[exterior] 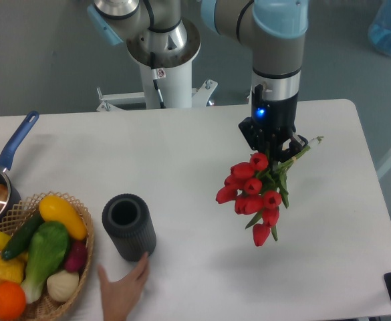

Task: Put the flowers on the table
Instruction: 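Lower the held red tulip bunch toward the table with the gripper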

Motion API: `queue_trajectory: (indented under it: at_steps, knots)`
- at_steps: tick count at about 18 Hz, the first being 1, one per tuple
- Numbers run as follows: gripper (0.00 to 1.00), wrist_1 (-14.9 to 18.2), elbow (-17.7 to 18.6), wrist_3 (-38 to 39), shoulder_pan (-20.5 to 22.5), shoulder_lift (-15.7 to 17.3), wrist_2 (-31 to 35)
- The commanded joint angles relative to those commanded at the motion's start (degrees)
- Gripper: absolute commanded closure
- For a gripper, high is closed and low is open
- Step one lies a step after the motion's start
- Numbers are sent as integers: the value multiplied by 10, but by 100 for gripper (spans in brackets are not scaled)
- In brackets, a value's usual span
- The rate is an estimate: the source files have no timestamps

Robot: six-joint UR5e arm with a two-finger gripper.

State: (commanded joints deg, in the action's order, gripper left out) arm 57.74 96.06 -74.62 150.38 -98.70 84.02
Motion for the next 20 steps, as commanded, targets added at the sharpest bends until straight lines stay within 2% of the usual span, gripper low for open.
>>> queue_trajectory:
  at_steps: [3,7,13,17,18,19,20]
  knots:
    - [95,2,16,-2,-4,2,7]
    - [94,25,26,-11,-4,0,8]
    - [95,31,69,-11,12,-3,33]
    - [92,30,70,-6,7,-12,33]
    - [88,30,71,-5,6,-16,33]
    - [76,30,72,-3,5,-21,33]
    - [61,30,73,0,4,-25,33]
